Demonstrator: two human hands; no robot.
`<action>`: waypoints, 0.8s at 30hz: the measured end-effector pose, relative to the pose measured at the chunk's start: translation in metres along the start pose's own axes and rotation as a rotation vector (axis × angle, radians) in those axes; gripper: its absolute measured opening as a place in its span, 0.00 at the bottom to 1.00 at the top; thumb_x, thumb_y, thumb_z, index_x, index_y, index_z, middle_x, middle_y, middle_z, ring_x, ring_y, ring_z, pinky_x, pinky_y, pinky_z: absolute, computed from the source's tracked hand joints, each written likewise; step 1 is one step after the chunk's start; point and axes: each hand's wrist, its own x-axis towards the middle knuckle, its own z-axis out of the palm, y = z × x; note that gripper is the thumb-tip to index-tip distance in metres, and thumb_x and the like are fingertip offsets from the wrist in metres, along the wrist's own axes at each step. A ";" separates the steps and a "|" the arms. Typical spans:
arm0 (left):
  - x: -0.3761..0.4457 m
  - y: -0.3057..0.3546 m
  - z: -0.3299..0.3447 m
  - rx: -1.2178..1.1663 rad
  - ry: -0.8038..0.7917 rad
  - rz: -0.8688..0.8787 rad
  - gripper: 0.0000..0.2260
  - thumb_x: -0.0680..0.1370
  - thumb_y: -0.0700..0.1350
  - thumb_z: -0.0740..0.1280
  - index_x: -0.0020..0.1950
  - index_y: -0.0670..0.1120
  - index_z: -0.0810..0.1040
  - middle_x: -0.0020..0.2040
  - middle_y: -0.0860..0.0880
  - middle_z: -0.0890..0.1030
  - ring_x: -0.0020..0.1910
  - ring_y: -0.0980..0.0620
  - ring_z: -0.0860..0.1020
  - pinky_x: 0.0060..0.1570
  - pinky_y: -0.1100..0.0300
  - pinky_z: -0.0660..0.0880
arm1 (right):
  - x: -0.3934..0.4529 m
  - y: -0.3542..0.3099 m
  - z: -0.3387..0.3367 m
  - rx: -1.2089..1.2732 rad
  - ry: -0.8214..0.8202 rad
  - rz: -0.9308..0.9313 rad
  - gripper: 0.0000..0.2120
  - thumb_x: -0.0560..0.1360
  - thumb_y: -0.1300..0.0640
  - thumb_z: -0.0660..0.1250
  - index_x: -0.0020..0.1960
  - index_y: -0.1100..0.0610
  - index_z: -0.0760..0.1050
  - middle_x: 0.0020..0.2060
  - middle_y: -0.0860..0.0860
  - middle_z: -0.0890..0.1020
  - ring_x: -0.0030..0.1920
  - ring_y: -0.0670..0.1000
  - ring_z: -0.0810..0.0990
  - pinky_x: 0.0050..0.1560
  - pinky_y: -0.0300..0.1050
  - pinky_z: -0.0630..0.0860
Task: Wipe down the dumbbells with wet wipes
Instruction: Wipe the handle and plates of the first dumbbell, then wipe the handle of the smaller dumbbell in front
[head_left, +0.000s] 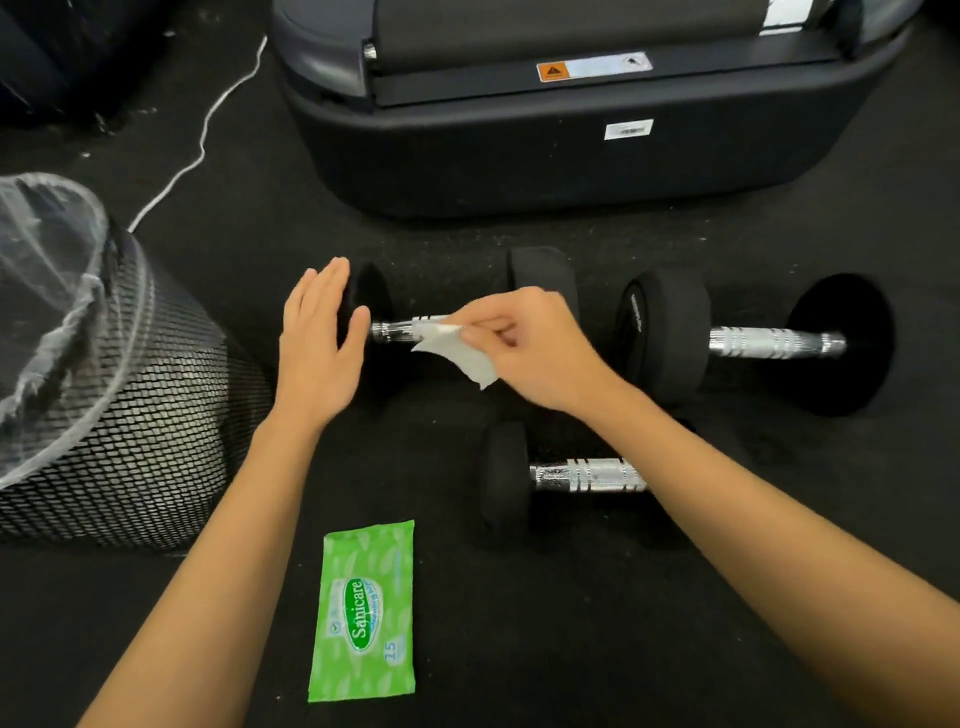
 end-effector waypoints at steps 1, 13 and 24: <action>0.000 0.000 -0.001 -0.024 0.002 -0.001 0.24 0.84 0.47 0.59 0.79 0.46 0.60 0.79 0.51 0.61 0.79 0.50 0.53 0.74 0.59 0.50 | -0.012 0.001 -0.012 0.118 0.037 0.057 0.10 0.77 0.64 0.67 0.54 0.55 0.83 0.44 0.47 0.86 0.44 0.44 0.83 0.45 0.37 0.79; -0.048 0.077 0.014 -0.297 0.170 0.107 0.14 0.81 0.42 0.62 0.65 0.43 0.78 0.66 0.47 0.78 0.70 0.48 0.71 0.71 0.49 0.65 | -0.137 0.033 -0.066 0.593 0.123 0.629 0.10 0.78 0.63 0.65 0.56 0.56 0.80 0.45 0.55 0.85 0.42 0.54 0.86 0.33 0.43 0.81; -0.159 0.126 0.080 -0.387 -0.044 0.005 0.16 0.82 0.43 0.56 0.67 0.46 0.76 0.68 0.53 0.76 0.73 0.57 0.67 0.73 0.46 0.62 | -0.144 0.041 -0.026 -0.284 0.173 0.102 0.10 0.77 0.54 0.67 0.57 0.46 0.81 0.48 0.40 0.85 0.49 0.41 0.83 0.49 0.40 0.79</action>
